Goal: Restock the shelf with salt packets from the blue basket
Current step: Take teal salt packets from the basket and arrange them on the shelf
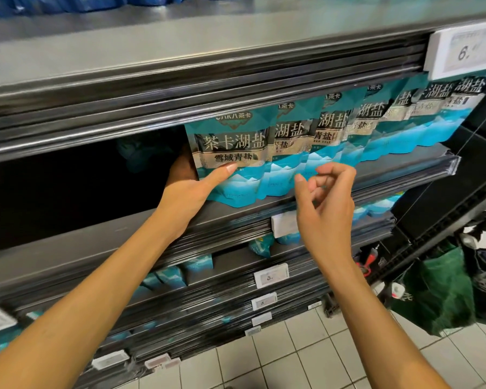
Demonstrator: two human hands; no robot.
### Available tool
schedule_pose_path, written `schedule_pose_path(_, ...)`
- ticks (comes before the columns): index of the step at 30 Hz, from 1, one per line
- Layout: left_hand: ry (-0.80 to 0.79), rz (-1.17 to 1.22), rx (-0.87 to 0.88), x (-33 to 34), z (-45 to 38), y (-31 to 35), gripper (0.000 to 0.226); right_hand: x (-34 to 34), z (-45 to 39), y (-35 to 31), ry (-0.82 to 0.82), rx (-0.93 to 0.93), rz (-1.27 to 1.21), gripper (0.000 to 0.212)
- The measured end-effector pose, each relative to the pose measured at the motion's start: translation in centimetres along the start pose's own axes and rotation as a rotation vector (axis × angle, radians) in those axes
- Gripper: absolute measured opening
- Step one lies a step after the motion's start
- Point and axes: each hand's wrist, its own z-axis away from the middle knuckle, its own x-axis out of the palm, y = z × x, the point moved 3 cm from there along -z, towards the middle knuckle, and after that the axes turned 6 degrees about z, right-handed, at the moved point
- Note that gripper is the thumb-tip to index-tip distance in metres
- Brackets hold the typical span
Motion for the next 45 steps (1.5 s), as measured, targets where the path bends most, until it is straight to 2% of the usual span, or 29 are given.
schedule_pose_path(2, -0.014, -0.015, 0.088, -0.4, 0.6, 0.5, 0.078, -0.1, 0.7, -0.3, -0.048, 0.029, -0.081, 0.018)
schedule_pose_path(4, -0.013, 0.024, 0.192, -0.9, 1.3, 0.8, 0.070, -0.2, 1.6, -0.5, -0.102, 0.050, -0.163, 0.023)
schedule_pose_path(7, 0.104, 0.092, 0.366, -2.5, 3.4, 0.6, 0.069, -0.2, 3.2, -0.6, -0.207, 0.073, -0.223, 0.033)
schedule_pose_path(9, 0.214, 0.212, 0.428, -3.9, 5.4, -0.2, 0.050, 0.1, 4.4, -0.5, -0.282, 0.095, -0.247, 0.037)
schedule_pose_path(12, 0.192, 0.367, 0.449, -5.6, 8.5, -2.3, 0.016, 0.8, 6.4, -0.4, -0.396, 0.135, -0.263, 0.038)
schedule_pose_path(15, 0.171, 0.325, 0.402, -7.1, 11.5, -4.8, 0.013, 1.6, 8.4, -0.4, -0.497, 0.158, -0.260, 0.033)
schedule_pose_path(19, 0.253, 0.301, 0.345, -9.2, 15.1, -7.9, 0.016, 2.7, 11.2, -0.5, -0.589, 0.175, -0.306, 0.022)
schedule_pose_path(24, 0.416, 0.235, 0.210, -11.9, 19.6, -12.8, 0.014, 4.3, 15.1, 0.0, -0.735, 0.262, -0.318, 0.023)
schedule_pose_path(30, 0.654, 0.302, 0.016, -14.8, 26.7, -19.0, 0.015, 5.4, 20.4, 1.3, -0.995, 0.344, -0.318, 0.011)
schedule_pose_path(36, 0.855, 0.246, -0.119, -15.5, 33.4, -21.7, 0.018, 4.3, 25.2, 3.9, -1.265, 0.353, -0.242, 0.016)
schedule_pose_path(42, 1.030, 0.218, -0.217, -15.3, 39.3, -23.5, 0.029, 3.6, 29.8, 6.1, -1.471, 0.442, -0.222, 0.017)
schedule_pose_path(45, 1.117, 0.246, -0.305, -14.4, 43.1, -24.9, 0.029, 4.1, 32.5, 6.5, -1.569, 0.401, -0.183, 0.019)
